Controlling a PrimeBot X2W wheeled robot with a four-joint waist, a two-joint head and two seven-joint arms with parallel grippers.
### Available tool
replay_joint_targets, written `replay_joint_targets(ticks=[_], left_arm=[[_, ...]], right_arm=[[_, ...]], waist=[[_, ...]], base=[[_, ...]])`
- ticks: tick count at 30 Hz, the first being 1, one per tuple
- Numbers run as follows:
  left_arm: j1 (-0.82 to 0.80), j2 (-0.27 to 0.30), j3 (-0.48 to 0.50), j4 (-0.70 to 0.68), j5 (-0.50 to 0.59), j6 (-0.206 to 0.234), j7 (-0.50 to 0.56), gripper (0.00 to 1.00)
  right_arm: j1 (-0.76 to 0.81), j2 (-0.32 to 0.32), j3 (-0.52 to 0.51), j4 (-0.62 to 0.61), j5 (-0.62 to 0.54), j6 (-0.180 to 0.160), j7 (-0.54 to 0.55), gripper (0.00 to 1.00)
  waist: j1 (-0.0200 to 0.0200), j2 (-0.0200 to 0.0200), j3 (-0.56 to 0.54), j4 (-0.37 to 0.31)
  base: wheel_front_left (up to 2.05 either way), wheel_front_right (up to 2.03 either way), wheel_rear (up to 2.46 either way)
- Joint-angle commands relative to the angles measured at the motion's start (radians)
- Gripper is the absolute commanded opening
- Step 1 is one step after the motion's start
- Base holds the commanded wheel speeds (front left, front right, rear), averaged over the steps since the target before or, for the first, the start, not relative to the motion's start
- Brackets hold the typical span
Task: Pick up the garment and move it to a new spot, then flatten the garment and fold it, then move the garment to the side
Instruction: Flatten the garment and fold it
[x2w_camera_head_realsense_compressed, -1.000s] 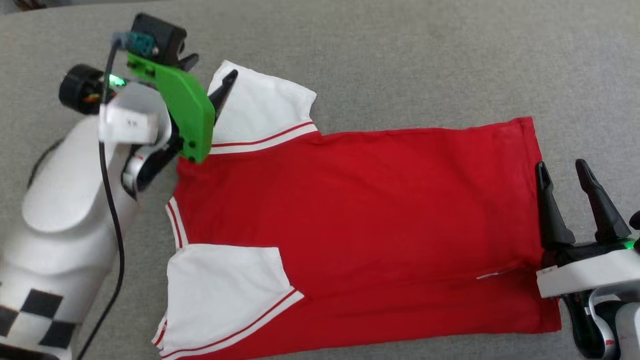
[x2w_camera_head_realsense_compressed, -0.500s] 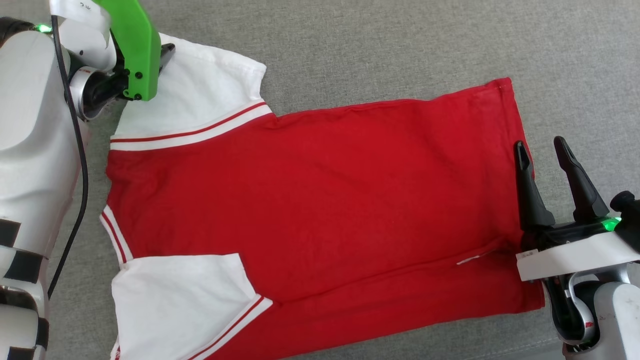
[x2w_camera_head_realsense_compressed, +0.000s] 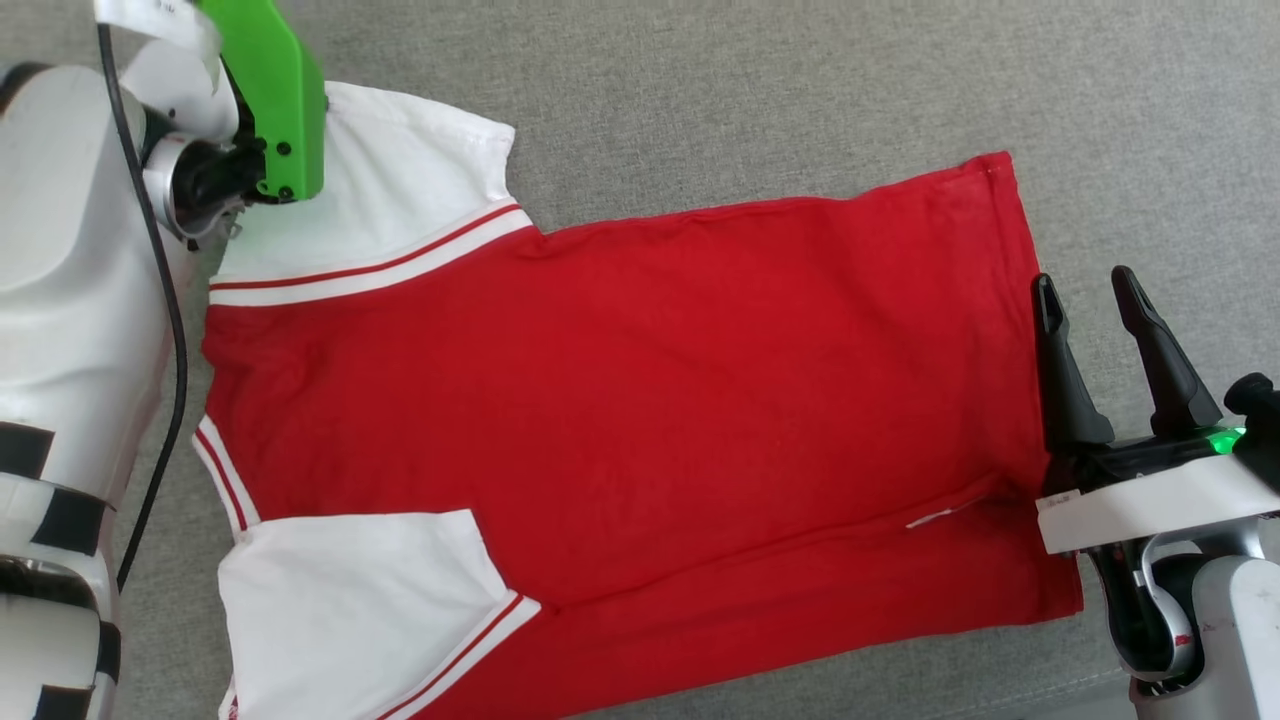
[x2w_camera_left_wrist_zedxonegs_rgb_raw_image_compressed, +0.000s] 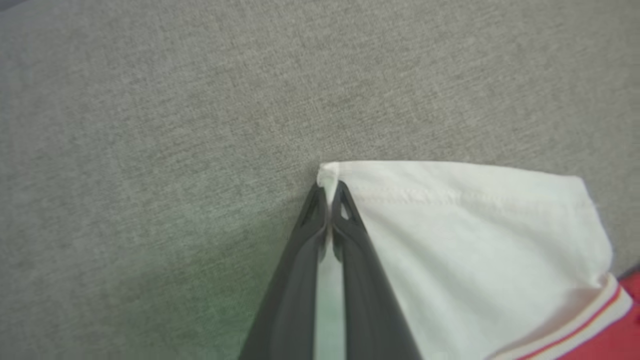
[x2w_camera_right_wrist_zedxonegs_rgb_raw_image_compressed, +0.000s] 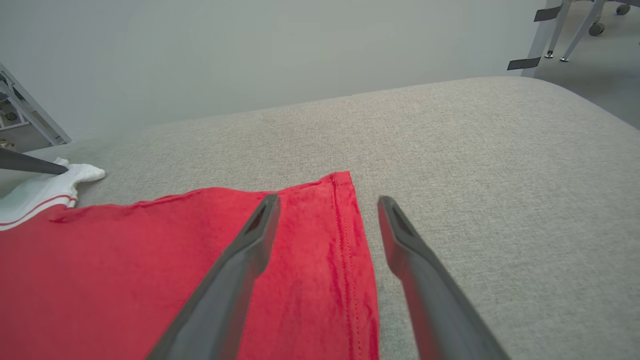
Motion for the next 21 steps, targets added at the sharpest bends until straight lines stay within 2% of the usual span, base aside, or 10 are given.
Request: replay_joint_targets(ticks=[1,6,10,18,21], left_arm=[[0.054,-0.006,0.0,0.02,-0.011,0.0,-0.014,0.0],[0.09,-0.021,0.025,-0.011,-0.047,-0.002,-0.114,0.0],[0.117,-0.014,0.013,-0.064,-0.049,-0.002,-0.168,0.0],[0.231,0.032,0.008,-0.282,-0.077,-0.003,-0.244,0.0],[0.284,0.058,0.011,-0.4,-0.075,0.015,-0.255,0.0]], right_arm=[[-0.01,-0.006,-0.003,0.004,0.0,-0.001,0.005,1.0],[0.001,-0.029,-0.012,0.006,-0.012,-0.001,0.037,1.0],[0.002,-0.064,-0.034,0.001,-0.032,-0.001,0.109,1.0],[-0.071,-0.139,-0.077,0.024,-0.051,-0.001,0.427,1.0],[-0.118,-0.171,-0.075,0.034,-0.041,-0.001,0.563,1.0]], waist=[[-0.0001,-0.0001,-0.035,0.014],[-0.0001,-0.0001,-0.108,0.039],[-0.0001,-0.0001,-0.154,0.073],[-0.0001,-0.0001,-0.194,0.136],[-0.0001,-0.0001,-0.181,0.161]], base=[[0.0,0.0,0.0],[0.0,0.0,0.0],[0.0,0.0,0.0],[0.0,0.0,0.0],[0.0,0.0,0.0]])
